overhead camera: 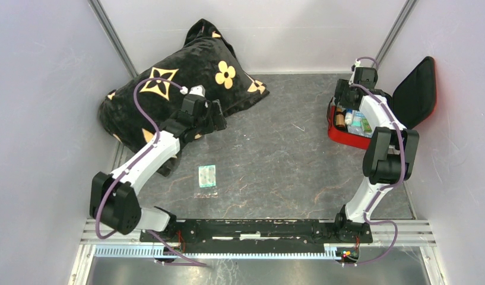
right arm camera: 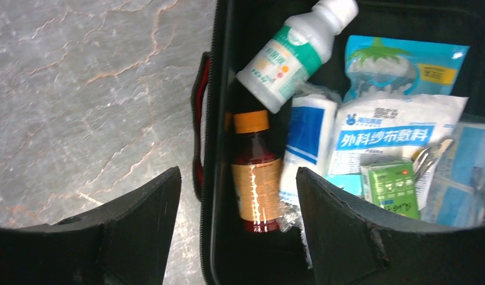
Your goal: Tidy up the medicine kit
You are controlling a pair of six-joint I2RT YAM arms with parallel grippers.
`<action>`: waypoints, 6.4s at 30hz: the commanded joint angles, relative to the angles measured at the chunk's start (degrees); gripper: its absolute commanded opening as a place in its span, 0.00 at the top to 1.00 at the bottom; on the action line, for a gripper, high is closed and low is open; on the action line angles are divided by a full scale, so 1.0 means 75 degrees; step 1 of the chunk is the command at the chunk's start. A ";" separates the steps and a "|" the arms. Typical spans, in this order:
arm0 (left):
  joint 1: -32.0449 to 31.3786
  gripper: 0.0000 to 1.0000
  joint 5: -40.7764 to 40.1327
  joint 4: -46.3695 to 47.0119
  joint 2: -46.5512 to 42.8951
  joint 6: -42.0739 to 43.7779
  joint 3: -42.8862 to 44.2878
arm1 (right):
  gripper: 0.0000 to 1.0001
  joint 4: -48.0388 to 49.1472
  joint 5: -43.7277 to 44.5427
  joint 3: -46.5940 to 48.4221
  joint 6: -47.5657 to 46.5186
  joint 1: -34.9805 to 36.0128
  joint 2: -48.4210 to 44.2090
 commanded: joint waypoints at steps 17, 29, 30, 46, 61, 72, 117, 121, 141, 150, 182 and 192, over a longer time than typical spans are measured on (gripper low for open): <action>0.0030 0.00 0.0163 0.0496 0.0993 0.0136 0.0891 | 0.57 -0.0666 -0.0595 0.1610 -0.0237 0.0400 0.1719; 0.0037 0.00 -0.0050 0.0413 0.0430 0.0255 0.0434 | 0.93 -0.0440 0.0185 0.0420 -0.0671 0.1888 0.1050; 0.0041 0.00 -0.0051 0.0407 0.0390 0.0258 0.0386 | 0.94 -0.0448 0.0200 0.0292 -0.0666 0.2066 0.0962; 0.0037 0.00 -0.0592 -0.0405 -0.1093 -0.0835 -0.1552 | 0.99 0.0963 0.0041 -0.2964 0.0752 0.5817 -0.1200; 0.0037 0.00 -0.1013 -0.1117 -0.2178 -0.1424 -0.2266 | 0.56 0.3039 -0.2019 -0.1329 0.2085 0.6198 -0.0286; 0.0037 0.00 -0.0963 -0.0863 -0.2124 -0.1284 -0.2264 | 0.33 0.3147 -0.1421 -0.3602 0.2102 0.3799 -0.2708; -0.0567 0.22 -0.2050 -0.1353 -0.3329 -0.2153 -0.2960 | 0.35 0.4756 -0.1742 -0.4023 0.4342 0.7822 -0.1414; -0.0561 0.34 -0.1525 -0.0591 -0.3309 -0.2573 -0.3999 | 0.41 0.5559 -0.2358 -0.4252 0.5044 0.7872 -0.0834; -0.0568 0.83 -0.1196 0.0765 -0.1823 -0.2686 -0.5217 | 0.44 0.6538 -0.2434 -0.4247 0.6663 0.8070 0.0675; -0.0574 0.92 -0.1018 0.1058 -0.1762 -0.2683 -0.5487 | 0.50 0.7027 -0.2400 -0.4051 0.7240 0.8099 0.1292; -0.0573 0.70 -0.1395 0.0129 -0.3222 -0.2410 -0.4732 | 0.79 0.4575 -0.0442 -0.3031 0.4466 0.8256 0.0526; -0.0573 0.75 -0.0469 0.1379 -0.2541 -0.2488 -0.5503 | 0.44 0.2501 0.0333 -0.2088 0.3311 0.8836 0.0756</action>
